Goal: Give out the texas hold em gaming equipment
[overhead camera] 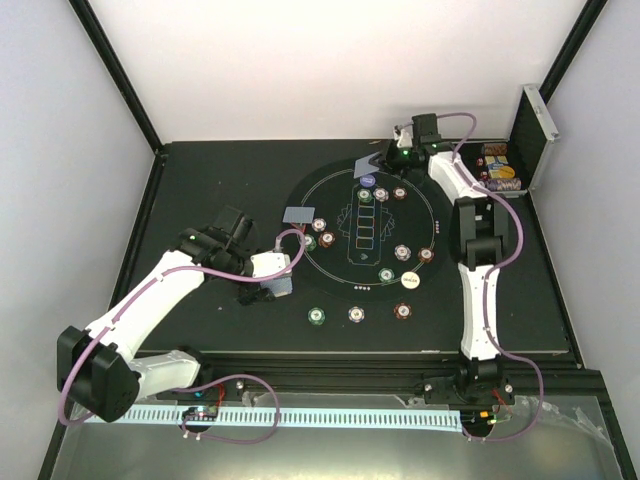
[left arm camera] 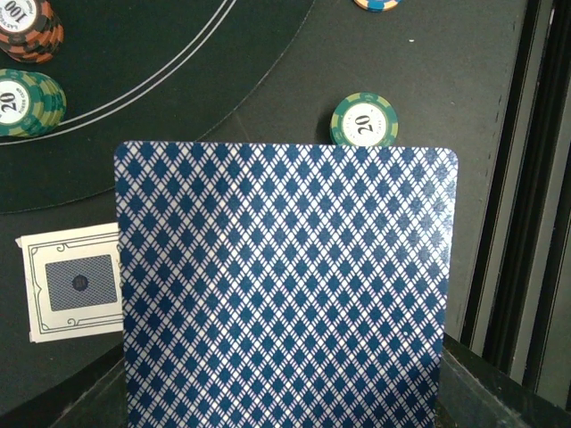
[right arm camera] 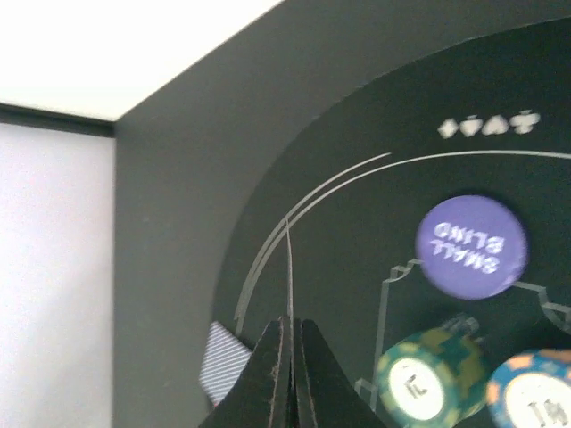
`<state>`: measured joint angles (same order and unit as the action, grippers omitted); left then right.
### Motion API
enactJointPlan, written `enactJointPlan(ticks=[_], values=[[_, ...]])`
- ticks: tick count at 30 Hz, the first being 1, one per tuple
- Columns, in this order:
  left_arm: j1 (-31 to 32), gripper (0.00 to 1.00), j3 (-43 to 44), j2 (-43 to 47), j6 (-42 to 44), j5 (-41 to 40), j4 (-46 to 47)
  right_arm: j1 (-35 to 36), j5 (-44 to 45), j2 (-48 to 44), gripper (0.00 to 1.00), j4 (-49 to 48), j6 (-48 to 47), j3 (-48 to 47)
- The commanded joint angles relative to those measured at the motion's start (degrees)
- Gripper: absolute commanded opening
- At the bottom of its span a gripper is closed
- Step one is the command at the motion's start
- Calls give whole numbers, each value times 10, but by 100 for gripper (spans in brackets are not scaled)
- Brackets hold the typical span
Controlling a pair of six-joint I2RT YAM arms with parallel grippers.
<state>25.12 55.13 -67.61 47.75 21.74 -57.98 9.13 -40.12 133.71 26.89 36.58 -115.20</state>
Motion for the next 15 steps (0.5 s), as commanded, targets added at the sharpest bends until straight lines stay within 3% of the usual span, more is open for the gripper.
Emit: enactJointPlan(ticks=[1, 8, 15], values=[[-2, 2, 19, 2, 3, -5, -17, 0, 65, 64, 1, 87, -27, -80], [-2, 2, 17, 4, -2, -2, -22, -1, 112, 110, 4, 91, -43, -104], [-2, 1, 18, 7, -6, 1, -24, -8, 157, 77, 37, 126, -70, -111]])
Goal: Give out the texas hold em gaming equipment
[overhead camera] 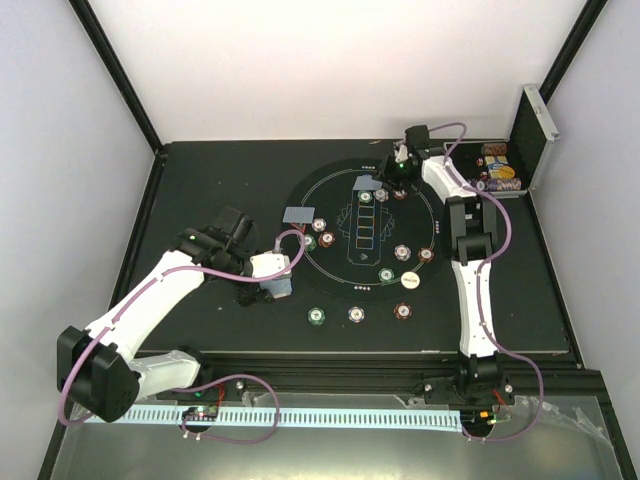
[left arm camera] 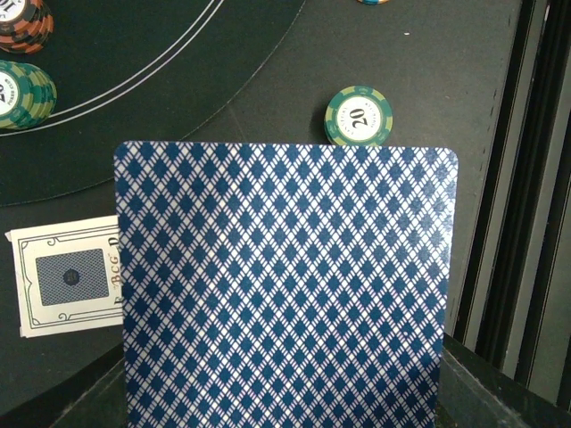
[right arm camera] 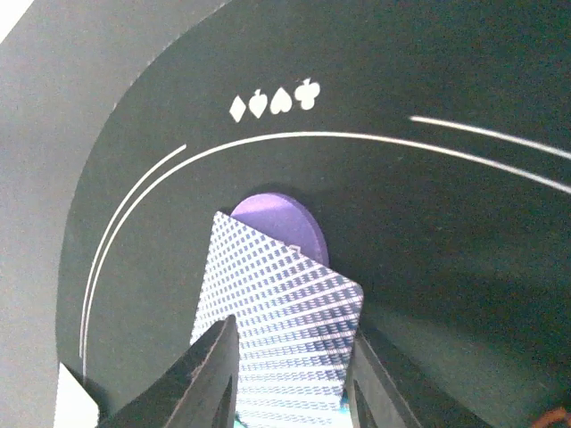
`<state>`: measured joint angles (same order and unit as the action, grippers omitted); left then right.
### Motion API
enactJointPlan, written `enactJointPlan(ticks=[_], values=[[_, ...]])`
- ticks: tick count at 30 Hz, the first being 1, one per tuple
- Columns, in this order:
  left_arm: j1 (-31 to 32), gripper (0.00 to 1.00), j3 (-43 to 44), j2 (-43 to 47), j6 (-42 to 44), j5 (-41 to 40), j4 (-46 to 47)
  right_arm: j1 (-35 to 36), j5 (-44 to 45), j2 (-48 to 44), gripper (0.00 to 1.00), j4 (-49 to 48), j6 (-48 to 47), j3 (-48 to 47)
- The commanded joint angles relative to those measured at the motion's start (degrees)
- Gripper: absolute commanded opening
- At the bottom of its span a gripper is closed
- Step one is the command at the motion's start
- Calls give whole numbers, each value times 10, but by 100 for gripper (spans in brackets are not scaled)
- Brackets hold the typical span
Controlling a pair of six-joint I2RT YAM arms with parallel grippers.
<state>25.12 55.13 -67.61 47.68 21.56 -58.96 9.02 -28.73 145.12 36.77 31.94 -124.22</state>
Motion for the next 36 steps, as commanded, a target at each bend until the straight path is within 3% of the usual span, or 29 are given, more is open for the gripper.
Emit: enactJointPlan(ticks=[1, 9, 12, 17, 24, 30, 36], values=[[-2, 2, 18, 7, -6, 2, -14, -9, 47, -45, 41, 32, -26, -18], [-2, 2, 27, 14, -10, 9, -18, -11, 76, -163, 55, 54, -42, 70], [-2, 2, 30, 15, -11, 11, -17, -5, 28, -262, 61, -17, -10, 210], [-2, 1, 30, 14, -13, 18, -15, 60, -60, -446, 79, -199, 68, 488], [-2, 2, 37, 7, -20, 26, -13, 206, -107, -607, 89, -372, 193, 729], [-2, 2, 38, 5, -24, 31, -10, 326, -83, -635, 90, -442, 253, 780], [-2, 2, 39, 3, -25, 28, -8, 382, -85, -604, 90, -486, 282, 776]])
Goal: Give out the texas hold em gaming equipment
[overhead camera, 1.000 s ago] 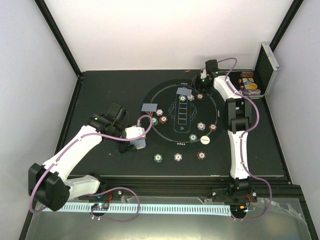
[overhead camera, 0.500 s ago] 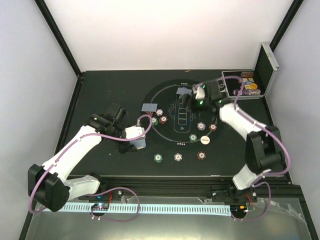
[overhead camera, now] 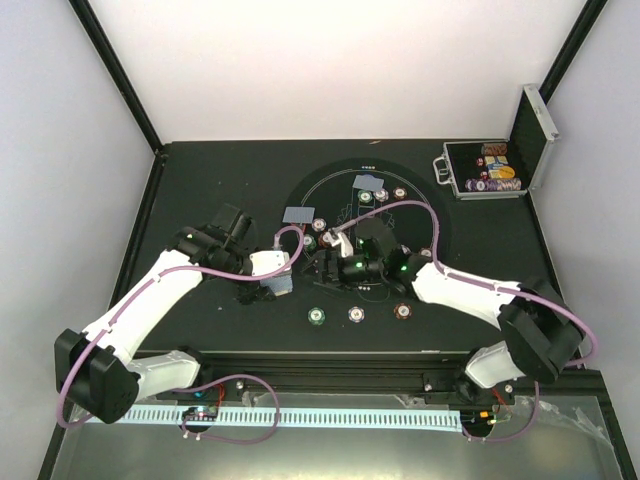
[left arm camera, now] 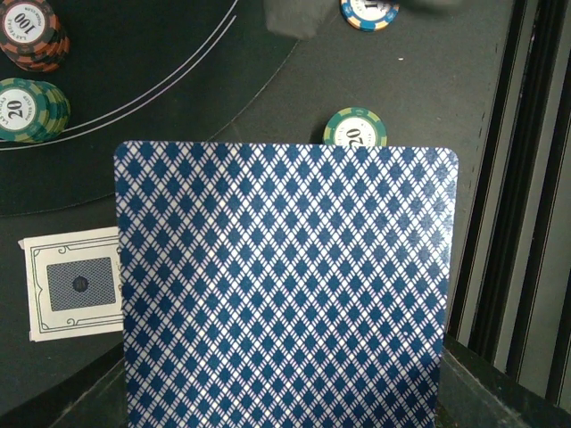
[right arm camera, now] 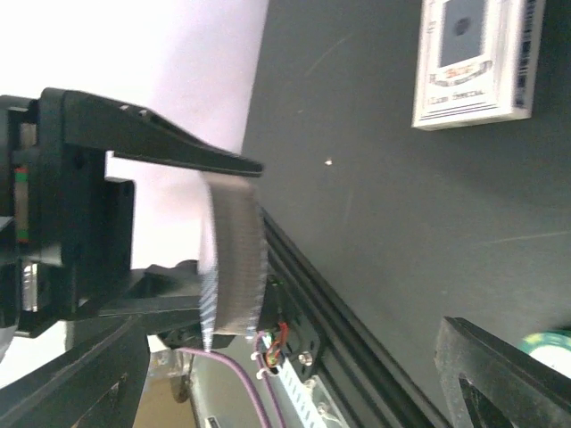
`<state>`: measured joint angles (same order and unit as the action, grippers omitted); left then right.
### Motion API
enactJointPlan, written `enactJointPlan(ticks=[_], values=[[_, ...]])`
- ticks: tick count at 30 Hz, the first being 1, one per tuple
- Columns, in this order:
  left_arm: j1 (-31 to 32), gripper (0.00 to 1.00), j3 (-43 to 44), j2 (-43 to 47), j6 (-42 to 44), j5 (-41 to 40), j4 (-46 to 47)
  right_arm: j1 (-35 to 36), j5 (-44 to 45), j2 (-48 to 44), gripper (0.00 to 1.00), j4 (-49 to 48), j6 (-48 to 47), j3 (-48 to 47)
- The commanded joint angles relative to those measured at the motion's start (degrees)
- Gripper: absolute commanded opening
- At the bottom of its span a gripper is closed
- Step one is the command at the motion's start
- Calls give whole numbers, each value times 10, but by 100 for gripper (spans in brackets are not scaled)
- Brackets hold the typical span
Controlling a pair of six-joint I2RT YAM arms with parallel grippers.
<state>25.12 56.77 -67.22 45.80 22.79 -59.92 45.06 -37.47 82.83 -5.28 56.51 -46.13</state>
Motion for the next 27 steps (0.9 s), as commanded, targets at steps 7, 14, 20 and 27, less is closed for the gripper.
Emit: enactJointPlan(ticks=[7, 14, 20, 27], values=[[-2, 2, 22, 1, -3, 16, 0, 50, -13, 70, 85, -84, 46, -41], [-2, 2, 14, 2, 3, 8, 1, 66, -31, 123, 80, -115, 63, -72], [-2, 1, 13, 5, 6, 7, 1, 70, -46, 164, 77, -147, 82, -81], [-2, 2, 12, 7, 9, 3, 0, 60, -45, 177, 67, -131, 67, -80]])
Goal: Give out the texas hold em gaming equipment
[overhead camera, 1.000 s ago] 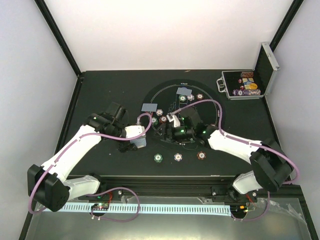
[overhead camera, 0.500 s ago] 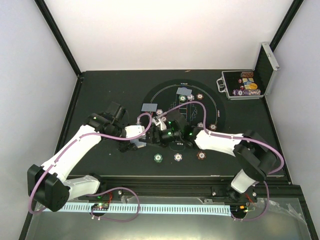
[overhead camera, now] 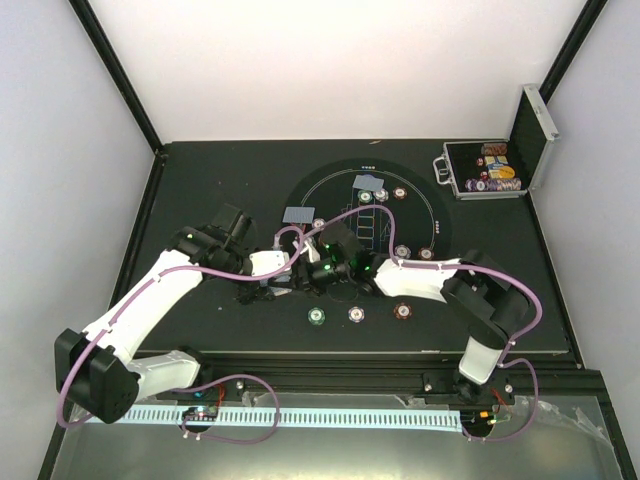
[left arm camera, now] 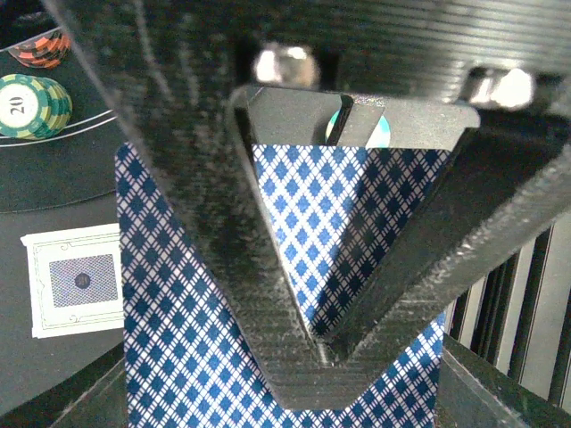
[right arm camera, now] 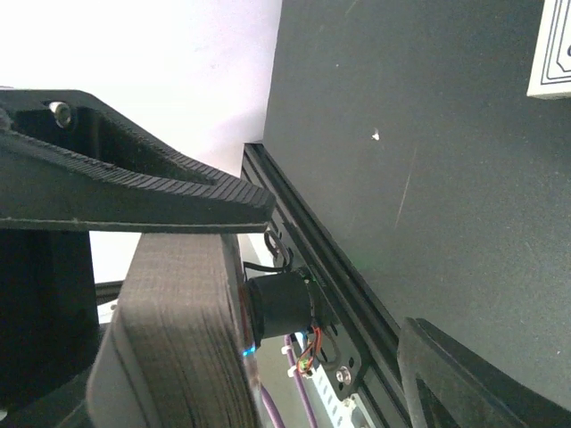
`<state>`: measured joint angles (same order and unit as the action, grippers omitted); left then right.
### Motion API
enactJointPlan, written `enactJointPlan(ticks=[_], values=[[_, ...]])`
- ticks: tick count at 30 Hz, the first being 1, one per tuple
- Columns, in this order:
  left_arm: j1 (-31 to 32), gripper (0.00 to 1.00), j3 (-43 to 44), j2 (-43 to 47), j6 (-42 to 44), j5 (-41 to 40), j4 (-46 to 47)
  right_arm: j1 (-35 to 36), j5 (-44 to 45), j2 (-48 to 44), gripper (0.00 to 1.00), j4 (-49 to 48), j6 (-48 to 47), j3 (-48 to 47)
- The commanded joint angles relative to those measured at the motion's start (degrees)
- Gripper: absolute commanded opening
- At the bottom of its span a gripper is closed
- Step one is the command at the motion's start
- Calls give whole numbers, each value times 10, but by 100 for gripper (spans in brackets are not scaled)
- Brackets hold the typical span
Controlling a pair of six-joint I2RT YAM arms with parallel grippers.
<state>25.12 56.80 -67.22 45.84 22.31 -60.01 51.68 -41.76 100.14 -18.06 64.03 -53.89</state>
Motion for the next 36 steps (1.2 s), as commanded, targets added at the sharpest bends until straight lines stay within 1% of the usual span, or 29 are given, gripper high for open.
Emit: enactJointPlan(ticks=[1, 8, 12, 16, 20, 22, 25, 28, 33, 36], values=[[-2, 2, 12, 7, 9, 8, 1, -10, -2, 1, 66, -3, -8, 1], [-2, 2, 12, 7, 9, 7, 4, -30, 6, -36, 60, 42, -46, 21], [-2, 2, 11, 6, 8, 7, 6, -37, 8, -52, 53, 60, -57, 26], [-2, 2, 8, 7, 8, 5, 8, -41, 12, -60, 49, 73, -63, 27], [-2, 1, 7, 9, 9, 3, 9, -41, 14, -65, 40, 77, -65, 31], [-2, 2, 6, 9, 9, 1, 10, -42, 15, -69, 39, 80, -67, 33], [-2, 2, 5, 8, 9, 0, 10, -40, 28, -82, 38, 110, -85, 29], [-2, 2, 6, 6, 9, 2, 10, -42, 37, -90, 35, 127, -94, 30], [-2, 2, 8, 7, 9, 2, 10, -41, 38, -96, 27, 125, -90, 37], [-2, 2, 6, 6, 9, 0, 10, -42, 41, -104, 20, 126, -88, 38]])
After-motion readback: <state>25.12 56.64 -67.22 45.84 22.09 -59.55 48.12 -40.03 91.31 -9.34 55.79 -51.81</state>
